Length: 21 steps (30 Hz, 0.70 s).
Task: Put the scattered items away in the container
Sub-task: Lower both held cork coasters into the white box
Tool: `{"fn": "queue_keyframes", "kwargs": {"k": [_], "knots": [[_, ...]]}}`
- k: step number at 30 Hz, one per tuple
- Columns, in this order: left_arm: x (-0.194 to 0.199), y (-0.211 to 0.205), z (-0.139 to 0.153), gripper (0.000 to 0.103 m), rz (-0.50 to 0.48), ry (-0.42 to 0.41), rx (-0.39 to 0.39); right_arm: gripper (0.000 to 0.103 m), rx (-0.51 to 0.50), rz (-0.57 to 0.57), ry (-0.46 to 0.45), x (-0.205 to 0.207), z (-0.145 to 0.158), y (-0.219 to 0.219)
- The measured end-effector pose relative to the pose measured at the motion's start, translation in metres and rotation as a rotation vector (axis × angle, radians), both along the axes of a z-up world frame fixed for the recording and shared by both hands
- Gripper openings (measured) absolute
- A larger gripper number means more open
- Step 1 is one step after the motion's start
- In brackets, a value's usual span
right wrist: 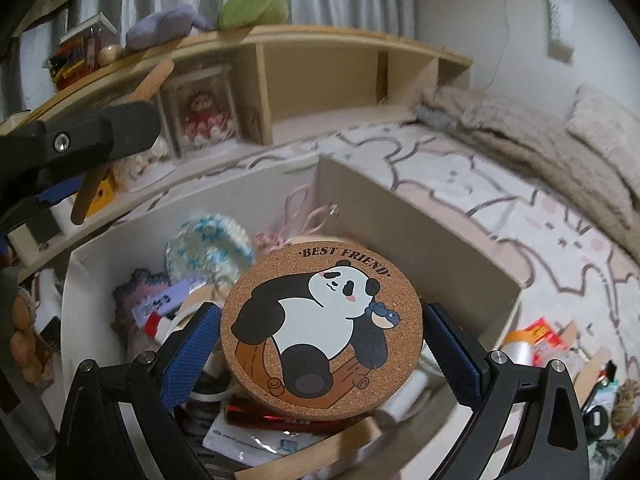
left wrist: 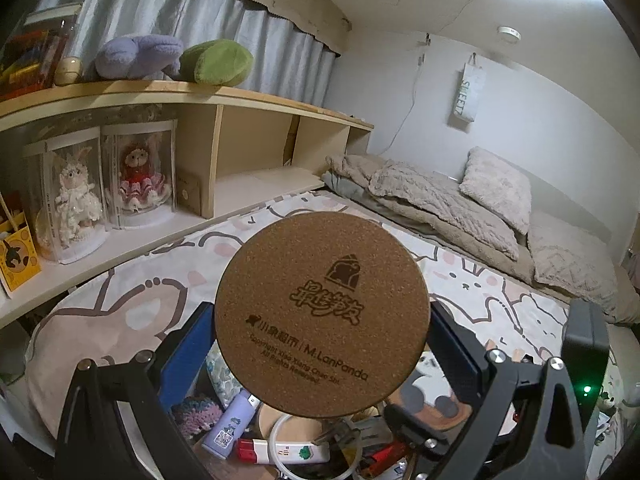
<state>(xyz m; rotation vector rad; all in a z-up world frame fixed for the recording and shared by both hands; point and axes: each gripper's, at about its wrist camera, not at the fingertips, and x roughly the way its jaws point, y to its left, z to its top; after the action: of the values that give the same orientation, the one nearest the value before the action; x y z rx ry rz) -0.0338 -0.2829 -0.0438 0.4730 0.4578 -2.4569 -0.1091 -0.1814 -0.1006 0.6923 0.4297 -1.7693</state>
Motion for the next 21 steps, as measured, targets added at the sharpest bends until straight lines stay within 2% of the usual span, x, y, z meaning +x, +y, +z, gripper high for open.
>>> {"fn": "queue_keyframes", "kwargs": {"k": [10,21], "knots": [[-0.002,-0.008,-0.008,0.101,0.017,-0.025,0.023,0.1,0.077,0.001,-0.011,0.003,-0.011,-0.007],[-0.008,-0.008,-0.013,0.101,0.014,-0.054,0.014,0.103,0.084,0.006,-0.027,0.002,-0.014,-0.002]]}}
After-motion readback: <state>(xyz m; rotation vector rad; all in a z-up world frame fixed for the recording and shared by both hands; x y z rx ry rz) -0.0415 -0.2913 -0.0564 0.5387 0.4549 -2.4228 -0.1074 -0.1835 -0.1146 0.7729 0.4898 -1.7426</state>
